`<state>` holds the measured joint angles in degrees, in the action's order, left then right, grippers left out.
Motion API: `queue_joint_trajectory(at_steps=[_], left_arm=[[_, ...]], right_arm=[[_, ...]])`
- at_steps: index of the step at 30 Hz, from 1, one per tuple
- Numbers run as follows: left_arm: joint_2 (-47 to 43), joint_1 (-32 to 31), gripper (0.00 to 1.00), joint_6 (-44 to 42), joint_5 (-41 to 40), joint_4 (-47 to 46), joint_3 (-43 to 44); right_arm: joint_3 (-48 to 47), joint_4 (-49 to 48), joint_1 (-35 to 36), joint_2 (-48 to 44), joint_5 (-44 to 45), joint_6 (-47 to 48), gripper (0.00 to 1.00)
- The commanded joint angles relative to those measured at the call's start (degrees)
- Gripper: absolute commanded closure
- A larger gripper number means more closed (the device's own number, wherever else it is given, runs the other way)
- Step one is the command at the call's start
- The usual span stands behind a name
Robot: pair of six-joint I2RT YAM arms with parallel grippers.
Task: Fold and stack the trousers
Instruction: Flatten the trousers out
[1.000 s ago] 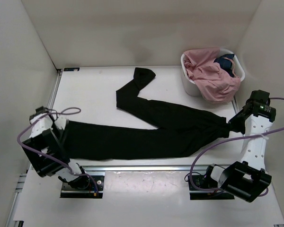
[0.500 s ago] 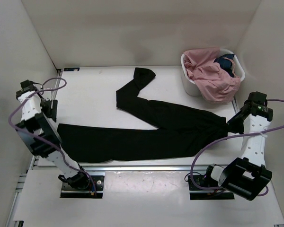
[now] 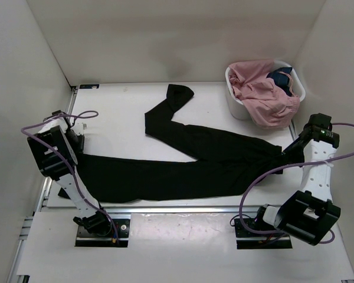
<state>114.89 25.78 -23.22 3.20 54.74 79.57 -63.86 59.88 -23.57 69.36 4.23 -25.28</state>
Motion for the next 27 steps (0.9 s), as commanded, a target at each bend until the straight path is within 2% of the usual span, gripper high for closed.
queue_joint_trajectory(at_steps=[1,6,11,14,16,20,27], left_arm=[[2.1,-0.9,0.86,0.3,4.6,-1.8,-4.2],[-1.9,-0.4,0.86,-0.2,2.8,-1.2,4.3],[-11.1,0.1,0.86,-0.9,-2.8,-1.2,23.5],[-14.7,0.1,0.86,-2.6,-5.5,-0.7,29.8],[-16.0,0.1,0.86,-4.8,-8.0,-0.2,29.9],[-18.8,0.8,0.86,-6.9,-11.7,-0.2,20.2],[-21.1,3.6,0.86,-7.5,-11.0,-0.2,15.5]], right_arm=[[-0.7,-1.7,-0.2,0.8,0.9,0.2,1.0],[-7.0,-1.7,-0.2,4.4,0.9,0.2,1.0],[-18.5,-0.2,-0.2,7.9,-0.5,0.8,1.0],[-22.8,1.3,-0.2,8.4,-0.5,0.8,1.0],[-22.1,1.3,-0.2,7.9,0.1,0.8,1.0],[-16.9,0.7,-0.2,5.9,0.8,1.3,1.0],[-10.9,-0.6,-0.2,3.3,0.8,1.3,1.0]])
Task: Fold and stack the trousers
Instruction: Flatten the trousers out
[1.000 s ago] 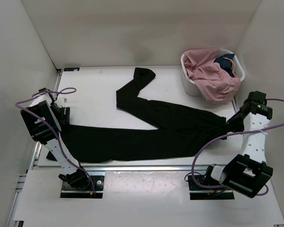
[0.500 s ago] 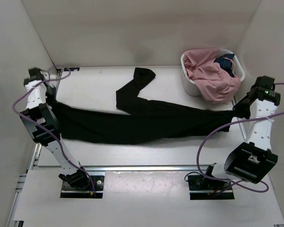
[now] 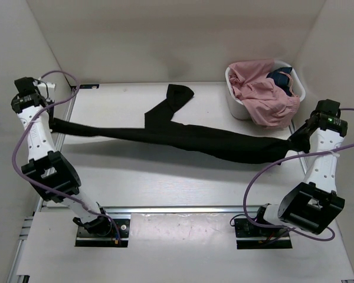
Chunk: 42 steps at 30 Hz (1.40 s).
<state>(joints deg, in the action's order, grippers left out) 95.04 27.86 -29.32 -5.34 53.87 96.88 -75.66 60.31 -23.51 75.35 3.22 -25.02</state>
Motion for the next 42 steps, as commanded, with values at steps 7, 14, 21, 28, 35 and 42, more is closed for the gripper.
queue_joint_trajectory(at_steps=[7,14,21,28,35,42], left_arm=[[-3.7,5.7,0.86,-3.7,-2.5,0.1,-9.6],[-13.3,10.5,0.86,-7.1,-0.8,-3.8,-29.4],[-19.0,11.7,0.86,-9.3,0.2,-4.5,-38.3],[-19.6,11.7,0.86,-8.7,1.0,-4.5,-39.3],[-18.0,14.9,0.86,-9.4,0.5,-4.5,-37.3],[-14.4,15.9,0.86,-9.4,1.9,-4.5,-33.3]], right_arm=[[6.7,0.4,-0.2,-6.9,3.9,1.5,1.0],[27.2,1.5,-1.6,-18.5,5.7,-5.8,0.71],[22.8,5.3,-2.2,-25.1,1.7,-11.0,0.14],[30.5,3.8,-2.2,-24.2,-6.4,-15.2,0.14],[40.2,-6.2,-2.2,-17.4,-4.7,-18.5,0.17],[40.7,-12.4,-2.2,-8.1,-1.9,-19.0,0.85]])
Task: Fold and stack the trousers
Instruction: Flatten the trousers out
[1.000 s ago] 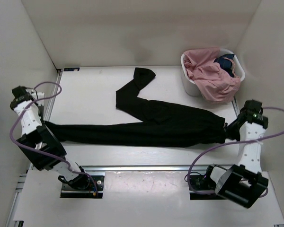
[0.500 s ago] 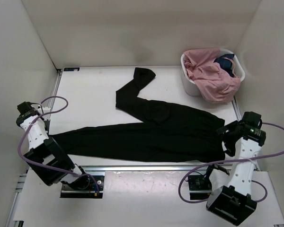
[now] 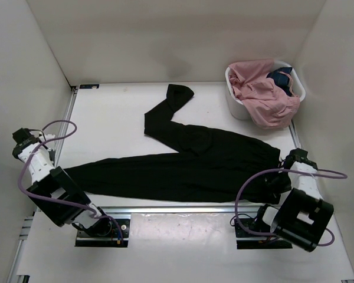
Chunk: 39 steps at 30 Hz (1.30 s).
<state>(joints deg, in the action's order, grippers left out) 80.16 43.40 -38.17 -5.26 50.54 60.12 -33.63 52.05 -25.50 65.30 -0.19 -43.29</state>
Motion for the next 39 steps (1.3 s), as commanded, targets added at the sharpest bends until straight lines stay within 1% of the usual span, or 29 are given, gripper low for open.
queue_joint_trajectory(at_steps=[1,2,3,4,5,6,7,8,10,11,13,15,16,17,19,20,21,22,23,24,26,27,29,30,37,38,39], left_arm=[[2.0,0.4,0.86,-0.5,2.8,-0.6,6.0],[3.0,0.4,0.86,0.1,3.3,-0.6,7.5],[4.0,0.4,0.86,0.7,4.0,0.1,9.5],[6.3,-0.3,0.86,0.7,5.3,1.1,13.9],[7.4,-0.3,0.86,1.4,6.1,1.8,16.5],[8.4,-0.9,0.86,2.0,6.8,2.4,19.1],[10.0,-1.5,0.86,2.1,7.5,3.0,24.0],[10.7,-1.5,0.86,2.6,7.5,3.9,26.4],[11.2,-2.1,0.86,2.6,8.2,4.6,30.5],[11.2,-2.1,0.86,2.6,8.2,4.7,32.9],[11.2,-2.1,0.86,2.0,8.2,4.7,33.6],[9.6,-2.1,0.86,1.3,7.5,4.7,30.9],[8.7,-2.1,0.86,0.4,7.5,4.7,29.1],[6.7,-2.1,0.86,-0.1,6.8,4.0,24.4],[4.0,-2.1,0.86,-1.6,5.0,1.5,18.2],[2.6,-2.1,0.86,-3.4,2.6,0.2,14.8],[-0.1,-1.6,0.86,-4.3,1.3,-1.0,8.2],[-1.1,-1.6,0.86,-5.7,0.2,-2.1,5.4],[-1.9,-0.1,0.86,-6.4,-1.2,-2.9,2.9],[-2.5,0.7,0.86,-6.9,-1.8,-3.4,-0.7],[-2.5,2.5,0.86,-7.4,-3.1,-3.4,-3.7],[-2.5,4.1,0.86,-8.2,-3.8,-4.0,-6.0],[-2.5,5.8,0.86,-9.5,-3.8,-4.5,-7.7],[-1.9,7.0,0.84,-9.5,-3.8,-5.0,-9.1],[-0.6,9.5,0.71,-12.0,-4.3,-5.5,-13.7],[-0.6,10.0,0.65,-12.0,-4.3,-5.5,-13.7],[-0.6,10.6,0.63,-13.2,-5.4,-5.5,-14.3]], right_arm=[[-2.5,-4.7,-0.3,2.8,1.5,-0.7,0.96],[-4.0,-4.7,-0.3,3.8,1.5,-0.7,1.0],[-7.7,-4.7,-0.3,5.8,1.5,0.2,1.0],[-10.0,-4.7,-0.3,6.8,1.5,1.1,1.0],[-12.7,-3.4,-0.3,7.7,1.5,1.1,1.0],[-17.9,-2.7,-0.3,9.0,1.5,1.8,1.0],[-20.5,-2.0,-0.3,9.0,1.5,1.8,1.0],[-22.9,-0.4,-0.3,9.0,1.5,1.8,1.0],[-29.1,1.6,-0.3,9.0,2.1,2.3,1.0],[-30.6,3.2,-0.3,9.0,2.1,2.3,1.0],[-32.2,3.8,-0.3,7.0,2.7,2.3,1.0],[-31.2,5.2,-0.8,4.4,3.3,1.8,1.0],[-28.8,5.7,-1.4,3.4,3.3,1.8,1.0],[-27.1,6.9,-1.4,1.1,3.8,1.8,1.0],[-23.3,8.0,-1.4,-1.7,5.3,1.3,1.0],[-19.3,8.5,-1.4,-4.1,5.9,1.3,1.0],[-17.5,9.6,-2.0,-5.3,6.6,1.3,1.0],[-14.7,10.4,-2.0,-7.3,7.9,1.3,1.0],[-13.2,11.2,-2.0,-8.2,9.7,1.3,1.0],[-11.9,13.1,-2.0,-9.0,13.2,0.7,1.0],[-9.2,14.6,-2.0,-11.7,15.2,0.1,1.0],[-6.0,14.7,-2.0,-12.7,15.2,-1.0,1.0],[-2.5,15.2,-2.0,-15.0,15.2,-1.9,1.0],[-2.5,14.1,-2.0,-15.0,15.2,-1.9,1.0],[-2.5,13.6,-2.0,-13.1,17.8,-2.6,1.0],[-2.5,13.6,-2.0,-13.1,17.9,-2.6,1.0],[-3.0,13.6,-2.0,-13.1,18.6,-2.6,1.0]])
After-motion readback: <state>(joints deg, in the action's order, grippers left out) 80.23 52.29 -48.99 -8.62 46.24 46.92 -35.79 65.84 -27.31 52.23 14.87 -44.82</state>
